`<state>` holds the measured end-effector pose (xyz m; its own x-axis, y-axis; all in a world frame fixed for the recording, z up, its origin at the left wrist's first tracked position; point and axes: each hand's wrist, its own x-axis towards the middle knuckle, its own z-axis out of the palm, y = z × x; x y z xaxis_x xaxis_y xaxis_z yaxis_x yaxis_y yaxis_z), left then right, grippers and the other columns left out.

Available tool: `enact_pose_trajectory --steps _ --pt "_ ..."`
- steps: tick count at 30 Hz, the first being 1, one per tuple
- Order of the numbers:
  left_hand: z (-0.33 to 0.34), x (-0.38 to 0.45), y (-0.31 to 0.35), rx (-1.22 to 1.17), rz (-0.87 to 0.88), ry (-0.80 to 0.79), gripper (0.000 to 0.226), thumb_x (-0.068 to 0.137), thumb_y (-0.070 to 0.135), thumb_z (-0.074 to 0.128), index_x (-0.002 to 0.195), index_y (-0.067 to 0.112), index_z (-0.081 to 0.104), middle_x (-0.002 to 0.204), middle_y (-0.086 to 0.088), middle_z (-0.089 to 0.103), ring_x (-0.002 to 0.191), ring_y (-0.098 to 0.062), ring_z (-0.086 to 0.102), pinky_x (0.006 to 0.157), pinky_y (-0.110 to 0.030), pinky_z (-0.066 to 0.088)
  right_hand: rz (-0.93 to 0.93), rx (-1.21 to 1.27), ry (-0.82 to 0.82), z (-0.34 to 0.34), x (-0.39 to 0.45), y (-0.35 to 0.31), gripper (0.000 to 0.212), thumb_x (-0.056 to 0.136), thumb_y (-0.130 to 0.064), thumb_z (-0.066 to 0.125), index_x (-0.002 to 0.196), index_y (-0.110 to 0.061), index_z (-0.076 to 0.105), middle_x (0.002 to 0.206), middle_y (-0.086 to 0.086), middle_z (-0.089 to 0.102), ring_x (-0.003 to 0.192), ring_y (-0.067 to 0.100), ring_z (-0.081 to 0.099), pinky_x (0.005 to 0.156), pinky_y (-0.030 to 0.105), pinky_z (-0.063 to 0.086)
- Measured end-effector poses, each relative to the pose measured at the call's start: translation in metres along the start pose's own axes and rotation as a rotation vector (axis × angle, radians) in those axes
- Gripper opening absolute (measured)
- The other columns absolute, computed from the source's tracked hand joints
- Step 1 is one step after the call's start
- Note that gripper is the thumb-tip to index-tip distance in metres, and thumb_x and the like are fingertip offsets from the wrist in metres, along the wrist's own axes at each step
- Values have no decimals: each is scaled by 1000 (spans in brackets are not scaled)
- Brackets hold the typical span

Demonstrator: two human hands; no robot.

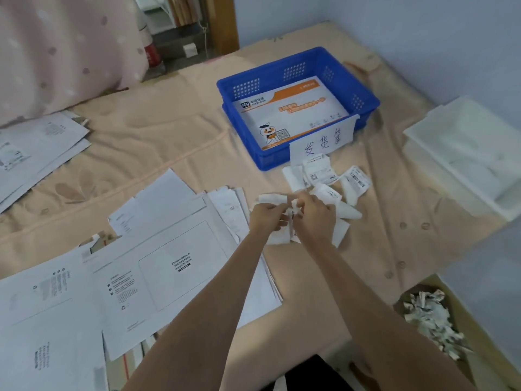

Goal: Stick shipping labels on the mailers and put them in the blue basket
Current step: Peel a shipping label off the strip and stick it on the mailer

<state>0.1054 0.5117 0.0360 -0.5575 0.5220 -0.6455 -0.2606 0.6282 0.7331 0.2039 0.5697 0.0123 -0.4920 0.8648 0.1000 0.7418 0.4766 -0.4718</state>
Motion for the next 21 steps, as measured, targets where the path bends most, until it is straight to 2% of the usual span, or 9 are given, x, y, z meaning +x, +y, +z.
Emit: enact_pose_trajectory --steps 3,5,9,12,14,17,21 --pt "8 2 5 -112 -10 -4 20 85 25 70 88 5 68 86 -13 73 77 -23 70 75 -32 59 -63 146 54 -2 -2 2 19 67 -14 53 84 -8 59 78 4 63 72 27 59 69 34 32" --pt "11 2 7 -144 -16 -3 21 82 25 73 83 4 69 82 -11 73 76 -22 70 76 -32 59 -64 193 39 -1 -4 4 11 72 -10 57 83 -7 57 78 5 61 72 28 57 69 33 31" --pt "11 1 11 -194 -25 -22 15 79 16 75 82 1 70 72 -7 69 65 -17 66 70 -26 59 -60 237 57 1 -7 6 9 81 -5 64 83 -7 56 78 4 60 72 26 56 69 30 30" --pt "9 0 11 -209 -30 -17 14 80 5 69 90 -4 69 82 -16 70 70 -24 67 76 -29 59 -61 333 12 -2 -8 5 10 82 -7 64 88 -9 56 80 0 57 75 21 53 73 34 37" --pt "7 -1 12 -203 -17 0 13 82 3 63 91 -6 68 87 -19 69 74 -26 67 77 -30 59 -74 378 -14 -5 -7 5 19 80 -13 69 95 -11 56 82 -3 57 76 16 53 74 33 41" --pt "4 -4 14 -201 39 -15 10 85 2 58 90 -4 65 91 -20 68 74 -23 66 70 -23 58 8 491 -32 -10 -6 0 23 77 -17 70 96 -15 57 84 -4 60 76 13 57 72 29 46" --pt "0 -8 16 -239 98 -25 4 87 1 57 85 2 60 90 -19 66 78 -27 66 75 -25 58 124 632 -11 -11 -3 -4 10 83 -17 69 89 -12 61 88 3 62 76 11 61 74 30 52"
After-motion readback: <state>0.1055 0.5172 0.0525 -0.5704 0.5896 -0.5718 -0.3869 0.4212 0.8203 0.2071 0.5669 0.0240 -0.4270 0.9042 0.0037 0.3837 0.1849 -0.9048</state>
